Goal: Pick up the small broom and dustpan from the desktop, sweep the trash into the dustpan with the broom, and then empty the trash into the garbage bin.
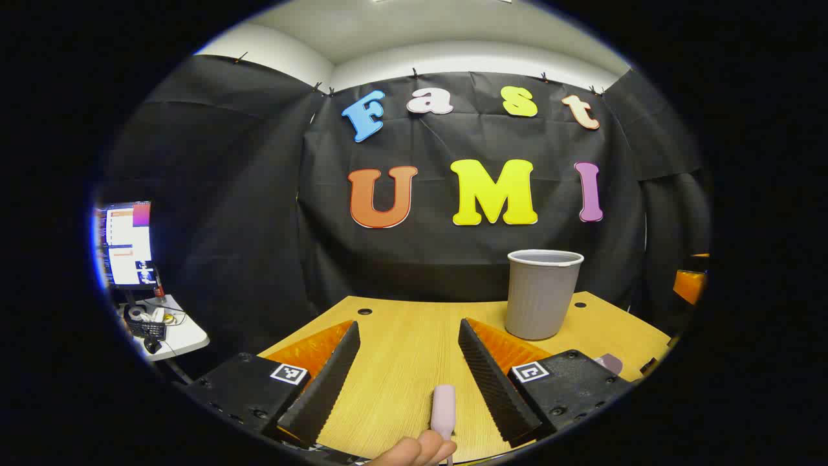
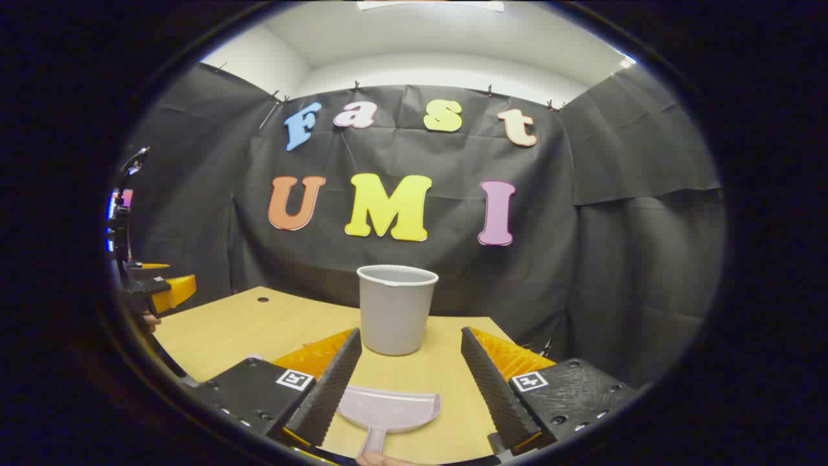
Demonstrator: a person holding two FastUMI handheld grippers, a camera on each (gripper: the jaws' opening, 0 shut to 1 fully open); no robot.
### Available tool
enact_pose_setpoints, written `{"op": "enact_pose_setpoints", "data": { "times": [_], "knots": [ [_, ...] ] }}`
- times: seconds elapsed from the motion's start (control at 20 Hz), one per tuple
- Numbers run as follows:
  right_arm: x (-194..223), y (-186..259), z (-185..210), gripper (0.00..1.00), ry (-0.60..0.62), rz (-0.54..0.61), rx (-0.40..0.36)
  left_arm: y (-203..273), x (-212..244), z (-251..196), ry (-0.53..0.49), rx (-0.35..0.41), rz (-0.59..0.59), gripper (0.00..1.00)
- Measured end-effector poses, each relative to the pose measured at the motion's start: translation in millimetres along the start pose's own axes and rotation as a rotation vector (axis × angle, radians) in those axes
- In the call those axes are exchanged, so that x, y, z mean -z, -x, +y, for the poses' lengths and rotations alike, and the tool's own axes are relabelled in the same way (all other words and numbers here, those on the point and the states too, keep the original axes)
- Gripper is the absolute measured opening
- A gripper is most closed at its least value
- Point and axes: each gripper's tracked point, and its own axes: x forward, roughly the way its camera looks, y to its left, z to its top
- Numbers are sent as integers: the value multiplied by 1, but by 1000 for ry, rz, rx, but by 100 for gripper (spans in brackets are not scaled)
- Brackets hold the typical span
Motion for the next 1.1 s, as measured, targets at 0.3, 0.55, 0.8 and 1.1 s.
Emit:
{"op": "enact_pose_setpoints", "data": {
  "times": [0.3, 0.55, 0.8, 1.1],
  "knots": [
    [2, -1, -15, 98, -34, 7, 42, 2, 11, -17, -14, 54, 23, 98],
    [25, -7, -15, 97, -11, 71, 63, 0, 23, -13, -30, 62, 41, 99],
    [95, -14, 14, 98, 20, 245, 17, -6, 61, -7, -25, 50, 104, 99],
    [193, -15, 36, 96, -2, 568, -32, -13, 107, -2, 0, 61, 201, 99]
  ]
}}
